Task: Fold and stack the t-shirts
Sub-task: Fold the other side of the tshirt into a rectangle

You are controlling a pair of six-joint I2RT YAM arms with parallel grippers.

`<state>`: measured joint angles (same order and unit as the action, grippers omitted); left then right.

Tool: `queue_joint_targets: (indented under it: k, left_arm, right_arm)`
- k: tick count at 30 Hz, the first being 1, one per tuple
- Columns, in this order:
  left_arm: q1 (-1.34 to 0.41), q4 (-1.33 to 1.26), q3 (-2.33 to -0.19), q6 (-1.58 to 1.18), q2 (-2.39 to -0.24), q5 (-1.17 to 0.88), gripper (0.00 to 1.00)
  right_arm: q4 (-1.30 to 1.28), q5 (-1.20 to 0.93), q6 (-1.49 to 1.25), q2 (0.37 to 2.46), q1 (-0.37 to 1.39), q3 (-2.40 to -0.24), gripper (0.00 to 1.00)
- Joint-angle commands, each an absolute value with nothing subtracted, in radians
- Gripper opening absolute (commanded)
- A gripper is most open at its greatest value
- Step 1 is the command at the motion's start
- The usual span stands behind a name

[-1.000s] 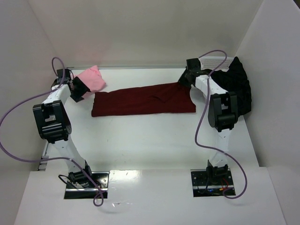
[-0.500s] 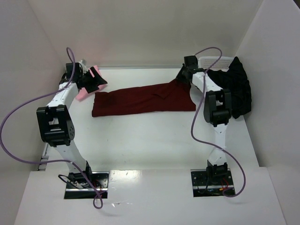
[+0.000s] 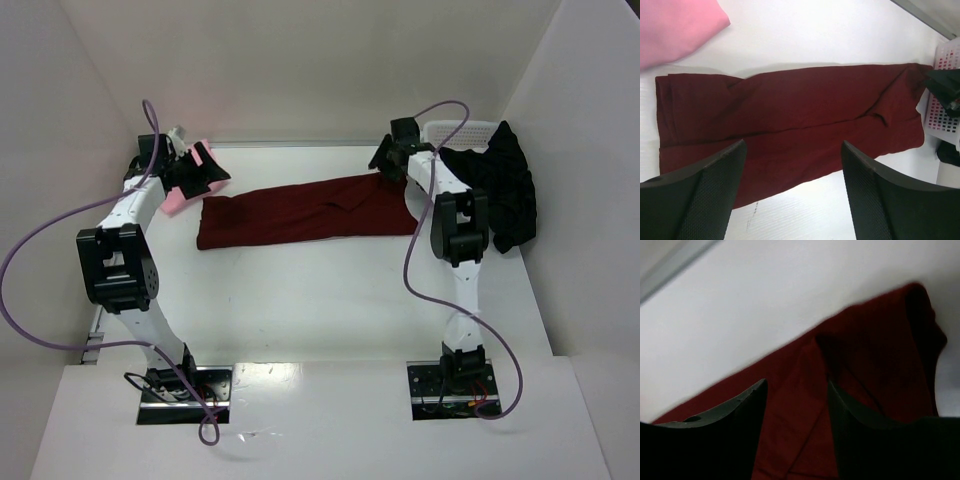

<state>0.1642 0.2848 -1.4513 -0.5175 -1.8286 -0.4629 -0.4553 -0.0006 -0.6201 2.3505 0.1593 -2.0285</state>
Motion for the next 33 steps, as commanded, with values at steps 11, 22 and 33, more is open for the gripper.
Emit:
queue_joint_targets:
  k: [11, 22, 33]
  left_arm:
    - [0.078, 0.342, -1.441, -0.383, -1.756, -0.494, 0.96]
    - [0.069, 0.394, -1.358, -0.328, -1.717, -0.43, 0.98]
    - [0.069, 0.414, -1.339, -0.307, -1.726, -0.411, 1.0]
  right_arm:
    - [-0.361, -0.072, -0.646, 2.192, 0.273, -1.706, 0.53]
    - [-0.321, -0.091, -0.686, 2.232, 0.301, -1.707, 0.37]
    - [-0.322, -0.091, -0.686, 2.284, 0.31, -1.779, 0.26]
